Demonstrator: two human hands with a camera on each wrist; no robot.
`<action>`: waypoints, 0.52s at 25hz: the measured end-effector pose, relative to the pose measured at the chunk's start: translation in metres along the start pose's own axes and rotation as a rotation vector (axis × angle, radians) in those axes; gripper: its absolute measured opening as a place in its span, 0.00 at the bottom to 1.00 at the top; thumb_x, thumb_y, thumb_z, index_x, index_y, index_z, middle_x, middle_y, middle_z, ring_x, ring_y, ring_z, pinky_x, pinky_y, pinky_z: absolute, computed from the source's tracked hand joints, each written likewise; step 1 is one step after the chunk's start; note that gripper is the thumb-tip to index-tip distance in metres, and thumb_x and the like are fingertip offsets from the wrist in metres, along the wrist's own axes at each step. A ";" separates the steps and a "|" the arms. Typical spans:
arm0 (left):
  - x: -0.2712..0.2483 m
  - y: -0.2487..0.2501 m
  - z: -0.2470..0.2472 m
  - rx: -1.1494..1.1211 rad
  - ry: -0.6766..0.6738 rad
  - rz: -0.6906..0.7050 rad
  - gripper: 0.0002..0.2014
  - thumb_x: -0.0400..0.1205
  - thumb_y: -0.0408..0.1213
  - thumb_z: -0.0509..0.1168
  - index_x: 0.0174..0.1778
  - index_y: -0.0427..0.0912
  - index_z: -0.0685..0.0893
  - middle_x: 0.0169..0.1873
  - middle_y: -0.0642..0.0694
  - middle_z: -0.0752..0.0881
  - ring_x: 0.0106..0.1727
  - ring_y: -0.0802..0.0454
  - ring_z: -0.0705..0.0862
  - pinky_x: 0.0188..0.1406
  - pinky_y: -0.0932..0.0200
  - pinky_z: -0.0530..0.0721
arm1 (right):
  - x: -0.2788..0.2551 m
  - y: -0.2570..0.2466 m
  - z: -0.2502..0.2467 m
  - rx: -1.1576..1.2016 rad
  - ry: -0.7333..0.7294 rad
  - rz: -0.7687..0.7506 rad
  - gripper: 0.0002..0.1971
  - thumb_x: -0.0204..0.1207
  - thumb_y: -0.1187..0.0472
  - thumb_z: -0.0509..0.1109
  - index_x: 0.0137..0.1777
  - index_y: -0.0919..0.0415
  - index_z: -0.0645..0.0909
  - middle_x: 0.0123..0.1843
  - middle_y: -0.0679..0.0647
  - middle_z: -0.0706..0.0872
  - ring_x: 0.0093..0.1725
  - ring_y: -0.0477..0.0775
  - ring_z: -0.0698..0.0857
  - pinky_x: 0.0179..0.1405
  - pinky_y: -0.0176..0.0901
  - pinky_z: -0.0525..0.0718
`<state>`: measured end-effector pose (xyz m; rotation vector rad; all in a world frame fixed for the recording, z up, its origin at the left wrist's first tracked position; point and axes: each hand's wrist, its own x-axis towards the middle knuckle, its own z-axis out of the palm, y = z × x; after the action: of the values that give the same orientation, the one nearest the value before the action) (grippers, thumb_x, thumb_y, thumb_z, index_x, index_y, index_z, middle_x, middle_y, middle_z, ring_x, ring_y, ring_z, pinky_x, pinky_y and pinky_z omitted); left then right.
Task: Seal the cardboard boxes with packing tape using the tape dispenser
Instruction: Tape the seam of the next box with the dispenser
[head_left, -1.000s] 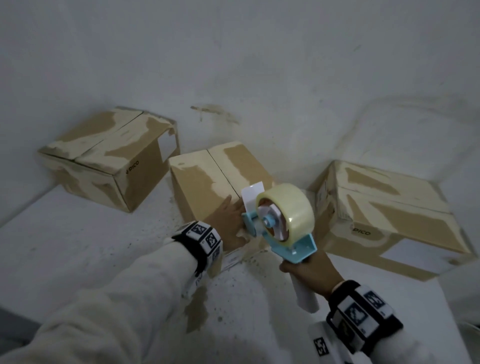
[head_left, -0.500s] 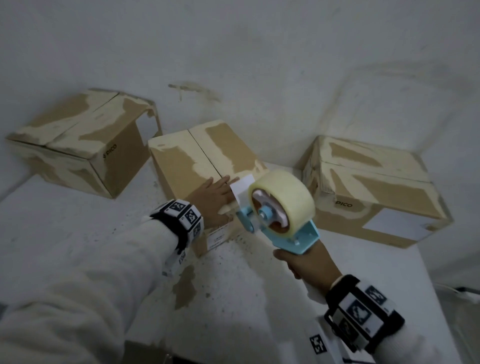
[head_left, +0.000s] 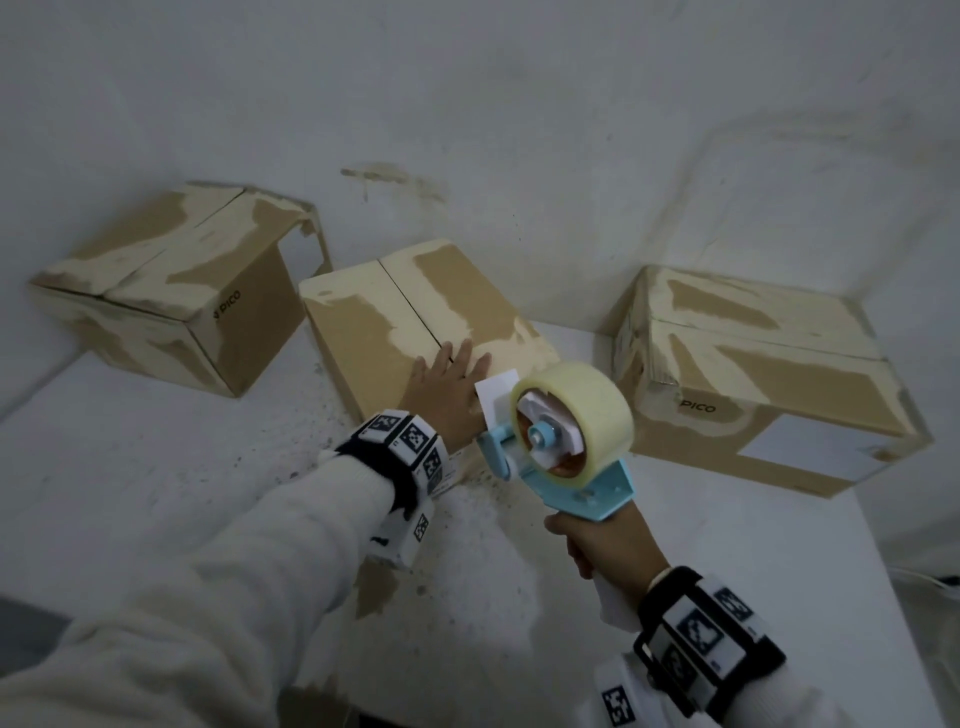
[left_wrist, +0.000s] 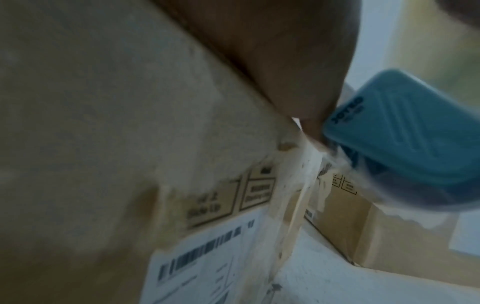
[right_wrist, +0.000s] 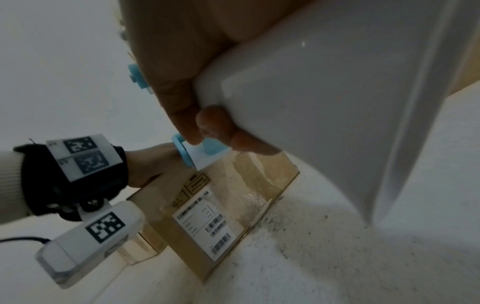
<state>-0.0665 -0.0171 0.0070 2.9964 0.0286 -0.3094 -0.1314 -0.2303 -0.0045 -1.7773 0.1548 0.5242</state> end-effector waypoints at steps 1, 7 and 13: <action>0.002 0.001 0.002 0.024 -0.011 -0.011 0.34 0.85 0.55 0.48 0.83 0.49 0.42 0.84 0.47 0.39 0.84 0.44 0.40 0.82 0.38 0.45 | 0.004 0.001 0.001 -0.030 -0.008 0.005 0.08 0.64 0.74 0.70 0.33 0.64 0.73 0.20 0.57 0.71 0.17 0.52 0.67 0.20 0.41 0.66; 0.006 0.000 -0.002 0.053 -0.040 -0.010 0.34 0.85 0.52 0.51 0.83 0.49 0.42 0.84 0.46 0.41 0.84 0.42 0.42 0.81 0.37 0.48 | 0.027 0.001 0.001 -0.147 -0.035 -0.011 0.11 0.64 0.73 0.69 0.26 0.64 0.71 0.17 0.57 0.73 0.15 0.54 0.69 0.20 0.42 0.69; 0.005 0.006 0.003 0.093 0.020 -0.037 0.37 0.84 0.56 0.51 0.83 0.44 0.43 0.84 0.43 0.43 0.84 0.38 0.43 0.81 0.36 0.49 | 0.022 0.011 -0.010 -0.166 -0.053 -0.014 0.16 0.64 0.73 0.70 0.20 0.63 0.71 0.14 0.57 0.74 0.14 0.55 0.70 0.22 0.45 0.71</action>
<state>-0.0618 -0.0229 0.0038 3.0946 0.0732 -0.2930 -0.1135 -0.2395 -0.0217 -1.9226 0.0631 0.5876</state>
